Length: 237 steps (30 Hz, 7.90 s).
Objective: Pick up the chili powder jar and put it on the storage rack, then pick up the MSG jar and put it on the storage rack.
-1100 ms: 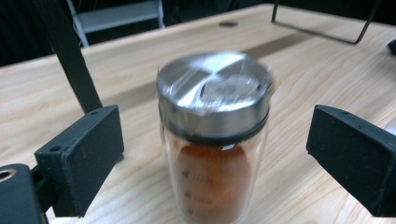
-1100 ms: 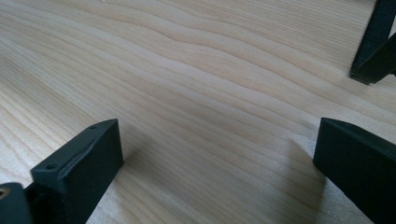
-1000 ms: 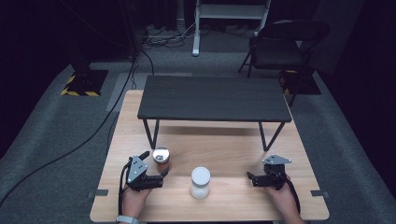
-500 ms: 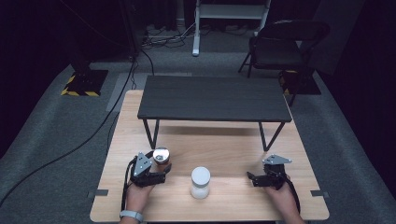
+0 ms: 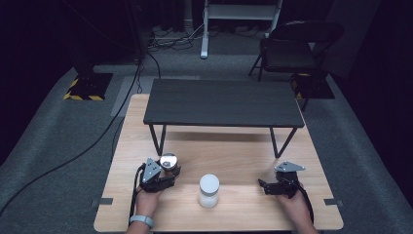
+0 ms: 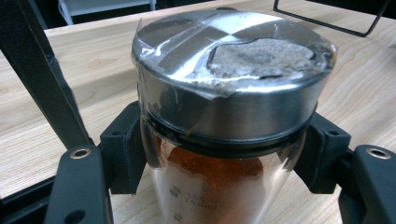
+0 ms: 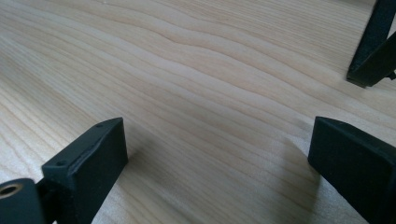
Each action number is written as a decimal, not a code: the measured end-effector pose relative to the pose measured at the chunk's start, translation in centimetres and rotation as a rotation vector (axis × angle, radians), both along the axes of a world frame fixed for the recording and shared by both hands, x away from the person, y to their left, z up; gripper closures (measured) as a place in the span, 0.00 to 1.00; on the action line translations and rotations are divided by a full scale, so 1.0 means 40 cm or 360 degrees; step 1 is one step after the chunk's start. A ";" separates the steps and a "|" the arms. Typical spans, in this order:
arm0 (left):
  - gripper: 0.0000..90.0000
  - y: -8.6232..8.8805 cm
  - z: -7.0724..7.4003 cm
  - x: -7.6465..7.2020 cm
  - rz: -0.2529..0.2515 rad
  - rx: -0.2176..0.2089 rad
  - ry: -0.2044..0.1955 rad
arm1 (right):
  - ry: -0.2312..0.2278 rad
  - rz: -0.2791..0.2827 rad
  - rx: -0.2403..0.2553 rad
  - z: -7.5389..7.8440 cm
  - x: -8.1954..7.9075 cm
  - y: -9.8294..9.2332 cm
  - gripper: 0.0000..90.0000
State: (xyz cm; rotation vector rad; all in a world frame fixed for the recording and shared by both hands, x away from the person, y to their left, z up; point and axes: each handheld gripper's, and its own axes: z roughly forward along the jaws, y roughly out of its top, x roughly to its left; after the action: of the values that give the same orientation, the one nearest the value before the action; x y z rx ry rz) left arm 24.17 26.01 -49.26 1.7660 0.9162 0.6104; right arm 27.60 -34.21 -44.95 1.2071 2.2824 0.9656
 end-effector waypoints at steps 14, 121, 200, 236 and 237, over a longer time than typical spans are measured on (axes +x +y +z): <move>0.34 -0.008 0.037 0.010 -0.0048 0.0031 0.0036 | 0.0002 0.0013 0.0002 0.000 0.002 -0.003 0.05; 0.12 -0.082 0.123 0.003 -0.0183 0.0190 0.0258 | 0.0010 0.0004 -0.0011 0.002 0.004 0.014 0.01; 0.01 -0.153 0.106 0.056 -0.0146 0.0440 0.0532 | 0.0018 0.0052 -0.0011 0.002 0.009 0.018 0.00; 0.01 -0.153 0.107 0.056 -0.0146 0.0440 0.0532 | 0.0020 0.0049 -0.0011 0.003 0.010 0.020 0.00; 0.01 -0.153 0.107 0.056 -0.0146 0.0440 0.0532 | 0.0020 0.0046 -0.0011 0.003 0.010 0.021 0.00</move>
State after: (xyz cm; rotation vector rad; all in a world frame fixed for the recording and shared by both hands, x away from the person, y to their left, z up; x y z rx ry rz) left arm 26.42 19.89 -44.99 2.1920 1.0047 0.4019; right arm 27.99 -33.38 -44.83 1.1836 2.3175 0.9618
